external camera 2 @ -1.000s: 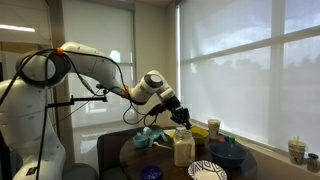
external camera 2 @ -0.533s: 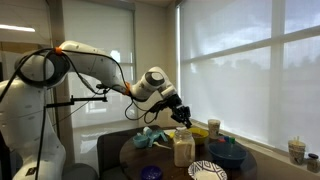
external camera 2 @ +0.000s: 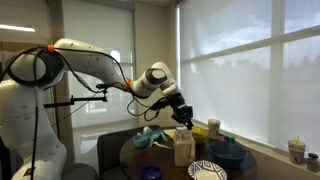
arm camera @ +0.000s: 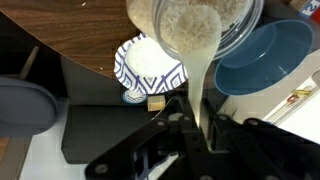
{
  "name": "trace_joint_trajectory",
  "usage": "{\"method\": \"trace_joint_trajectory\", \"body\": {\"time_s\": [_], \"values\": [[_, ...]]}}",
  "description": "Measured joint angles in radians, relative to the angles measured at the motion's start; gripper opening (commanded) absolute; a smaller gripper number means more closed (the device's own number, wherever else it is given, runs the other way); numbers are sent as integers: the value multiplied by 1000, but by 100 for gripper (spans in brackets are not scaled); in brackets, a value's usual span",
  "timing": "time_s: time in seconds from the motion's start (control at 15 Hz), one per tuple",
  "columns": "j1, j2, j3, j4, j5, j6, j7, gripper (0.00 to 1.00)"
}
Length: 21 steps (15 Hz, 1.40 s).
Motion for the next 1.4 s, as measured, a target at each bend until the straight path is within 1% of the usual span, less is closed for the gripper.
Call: {"method": "trace_joint_trajectory", "body": {"time_s": [0.27,0.67,1.0,1.4], "values": [[-17,-49,-11,-2,61,0,-43,3],[-20,-131,-28,-62,193,0,-198,3],[-19,-222,-28,-170,284,-7,-388,3],[-18,-334,-17,-341,339,-41,-624,3]]}}
